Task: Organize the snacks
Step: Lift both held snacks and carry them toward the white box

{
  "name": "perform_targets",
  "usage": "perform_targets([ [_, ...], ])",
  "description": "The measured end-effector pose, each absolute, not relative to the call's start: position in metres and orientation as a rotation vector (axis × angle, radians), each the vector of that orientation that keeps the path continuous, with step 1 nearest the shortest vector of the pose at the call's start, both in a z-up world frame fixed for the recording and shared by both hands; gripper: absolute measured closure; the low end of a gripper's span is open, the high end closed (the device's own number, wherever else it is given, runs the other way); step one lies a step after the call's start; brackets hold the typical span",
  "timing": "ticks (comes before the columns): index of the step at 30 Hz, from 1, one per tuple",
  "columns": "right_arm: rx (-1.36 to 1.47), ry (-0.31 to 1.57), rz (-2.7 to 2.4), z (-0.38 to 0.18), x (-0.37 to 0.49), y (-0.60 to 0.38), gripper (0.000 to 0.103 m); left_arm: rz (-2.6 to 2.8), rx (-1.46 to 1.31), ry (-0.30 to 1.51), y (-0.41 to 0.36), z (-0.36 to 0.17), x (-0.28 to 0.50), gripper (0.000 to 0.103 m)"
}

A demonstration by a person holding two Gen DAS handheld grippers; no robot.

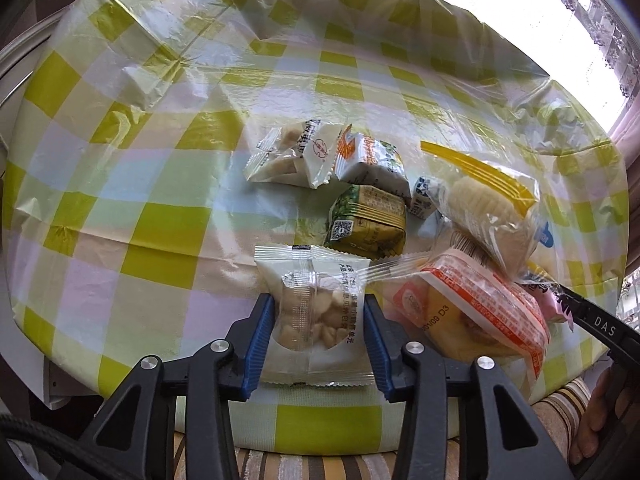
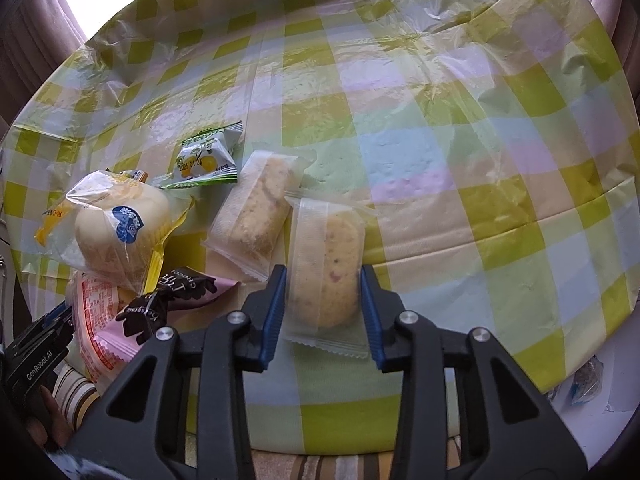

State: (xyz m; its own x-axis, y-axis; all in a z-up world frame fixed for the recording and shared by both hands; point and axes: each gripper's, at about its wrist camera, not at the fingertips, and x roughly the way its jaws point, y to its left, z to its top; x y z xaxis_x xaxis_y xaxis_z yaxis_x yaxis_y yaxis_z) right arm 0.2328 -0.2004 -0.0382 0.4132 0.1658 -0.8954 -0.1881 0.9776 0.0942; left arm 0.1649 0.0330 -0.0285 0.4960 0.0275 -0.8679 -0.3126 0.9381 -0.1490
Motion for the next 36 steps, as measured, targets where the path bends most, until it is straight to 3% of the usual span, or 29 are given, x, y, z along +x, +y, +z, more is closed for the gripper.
perform_targets([
  [18, 0.042, 1.076, 0.249, -0.016, 0.205, -0.220, 0.064, 0.285, -0.349, 0.873, 0.039, 0.010, 0.134, 0.058],
  [36, 0.158, 1.043, 0.262, 0.013, 0.164, -0.265, 0.064, 0.137, -0.258, 0.817, -0.031, 0.047, 0.121, 0.058],
])
